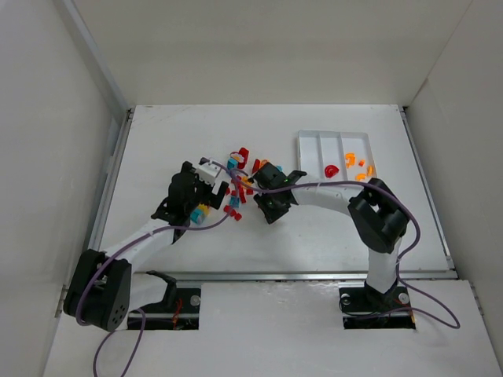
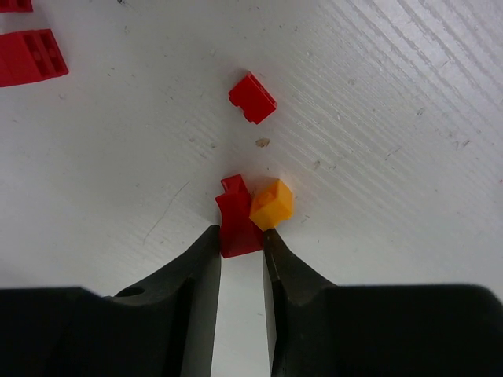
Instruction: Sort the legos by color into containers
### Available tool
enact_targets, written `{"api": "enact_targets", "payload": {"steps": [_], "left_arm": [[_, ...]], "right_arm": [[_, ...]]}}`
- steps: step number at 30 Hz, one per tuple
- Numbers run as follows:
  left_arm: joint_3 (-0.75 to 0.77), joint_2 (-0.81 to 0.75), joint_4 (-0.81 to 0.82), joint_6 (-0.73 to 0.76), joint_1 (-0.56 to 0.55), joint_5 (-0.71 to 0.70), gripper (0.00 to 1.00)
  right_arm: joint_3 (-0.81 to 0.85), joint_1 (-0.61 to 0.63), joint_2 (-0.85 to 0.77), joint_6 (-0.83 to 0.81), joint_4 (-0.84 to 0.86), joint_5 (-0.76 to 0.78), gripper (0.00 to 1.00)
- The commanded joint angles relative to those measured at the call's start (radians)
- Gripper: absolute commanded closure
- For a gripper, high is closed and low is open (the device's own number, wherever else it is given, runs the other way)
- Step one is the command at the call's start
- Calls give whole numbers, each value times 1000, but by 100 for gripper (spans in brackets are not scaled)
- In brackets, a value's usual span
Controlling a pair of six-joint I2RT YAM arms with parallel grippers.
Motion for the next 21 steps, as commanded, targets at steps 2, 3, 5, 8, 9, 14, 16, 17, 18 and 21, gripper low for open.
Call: {"api": "enact_targets", "payload": {"steps": [2, 3, 5, 8, 9, 14, 16, 17, 18, 21], "left_arm": [[-9, -37, 48, -4, 1, 19, 0], [-9, -37, 48, -4, 1, 19, 0], [-9, -47, 48, -4, 1, 19, 0], [-9, -47, 48, -4, 1, 19, 1], [-9, -47, 48, 6, 1, 47, 4], [98, -37, 16, 26, 1, 183, 14], [158, -27, -24, 26, 1, 308, 15], [228, -1, -39, 42, 1, 362, 15], [267, 12, -74, 61, 1, 415, 15], [414, 64, -137, 62, 1, 623, 15]], "right_arm": [[32, 8, 43, -4, -12, 8, 85], [42, 8, 43, -4, -3, 18, 90], [42, 8, 28, -4, -3, 47, 100], [15, 8, -52, -30, 29, 157, 100], [-23, 8, -124, -46, 71, 229, 100], [-233, 17, -378, -302, 373, 355, 100], [-306, 17, -527, -497, 487, 338, 100], [-336, 17, -567, -566, 574, 288, 100], [-382, 17, -634, -632, 605, 254, 100], [-407, 17, -712, -873, 641, 131, 100]]}}
